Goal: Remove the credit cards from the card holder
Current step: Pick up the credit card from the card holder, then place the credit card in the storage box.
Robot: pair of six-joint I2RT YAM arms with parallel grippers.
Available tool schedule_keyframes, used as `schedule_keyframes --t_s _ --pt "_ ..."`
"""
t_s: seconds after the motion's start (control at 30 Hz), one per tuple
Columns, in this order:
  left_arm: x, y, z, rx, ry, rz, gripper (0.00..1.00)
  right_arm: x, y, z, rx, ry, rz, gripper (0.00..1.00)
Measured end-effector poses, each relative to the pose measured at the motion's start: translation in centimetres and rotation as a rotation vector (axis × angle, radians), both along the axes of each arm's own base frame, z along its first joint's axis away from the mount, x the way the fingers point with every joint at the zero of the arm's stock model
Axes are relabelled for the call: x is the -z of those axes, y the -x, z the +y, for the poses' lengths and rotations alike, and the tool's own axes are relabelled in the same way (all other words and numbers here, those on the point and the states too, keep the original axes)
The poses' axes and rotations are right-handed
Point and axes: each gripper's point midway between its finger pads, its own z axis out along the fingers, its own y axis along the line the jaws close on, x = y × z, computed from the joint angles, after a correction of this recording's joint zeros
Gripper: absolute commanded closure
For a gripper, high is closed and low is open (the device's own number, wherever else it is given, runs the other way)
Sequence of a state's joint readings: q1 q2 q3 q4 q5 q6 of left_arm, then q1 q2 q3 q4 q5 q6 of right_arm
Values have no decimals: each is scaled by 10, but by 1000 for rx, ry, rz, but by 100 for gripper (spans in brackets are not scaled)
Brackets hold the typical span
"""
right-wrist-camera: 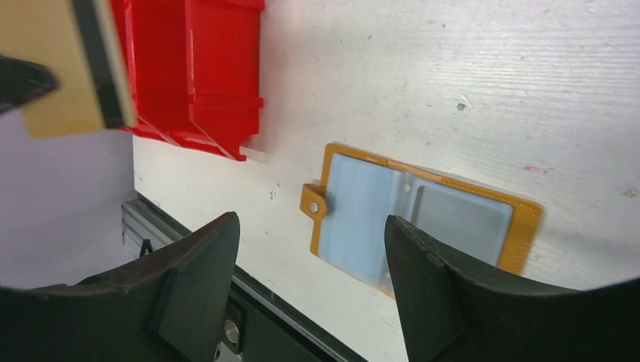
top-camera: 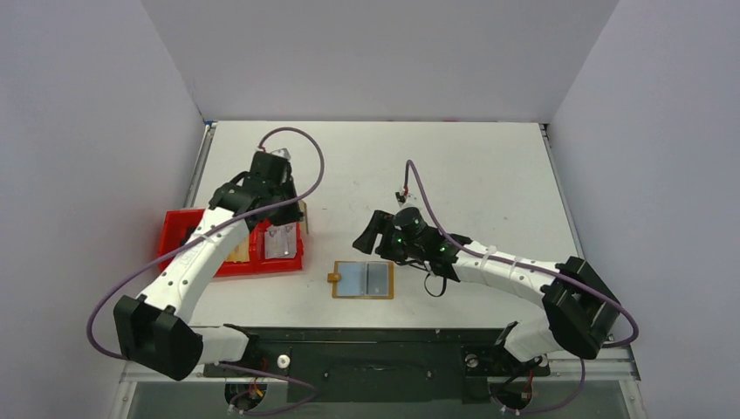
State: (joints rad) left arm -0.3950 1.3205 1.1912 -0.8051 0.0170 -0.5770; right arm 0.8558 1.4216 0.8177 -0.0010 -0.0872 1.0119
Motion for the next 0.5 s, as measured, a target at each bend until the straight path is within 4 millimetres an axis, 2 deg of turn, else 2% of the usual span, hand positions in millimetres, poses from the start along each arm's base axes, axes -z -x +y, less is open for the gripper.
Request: schedule_keyframes --t_s 0.07,0.17,0.33,0.5 --pt "-13 -3 28 -66 -82 -42 100 3 0 -5 3 20 1 33" --pt "-22 -3 69 -168 -201 -69 100 10 5 -13 -3 51 2 33" --pt "-20 7 137 -333 -417 -29 100 21 10 -28 -5 91 9 33" --pt "-13 11 182 -433 -587 16 100 22 13 -39 0 103 6 32"
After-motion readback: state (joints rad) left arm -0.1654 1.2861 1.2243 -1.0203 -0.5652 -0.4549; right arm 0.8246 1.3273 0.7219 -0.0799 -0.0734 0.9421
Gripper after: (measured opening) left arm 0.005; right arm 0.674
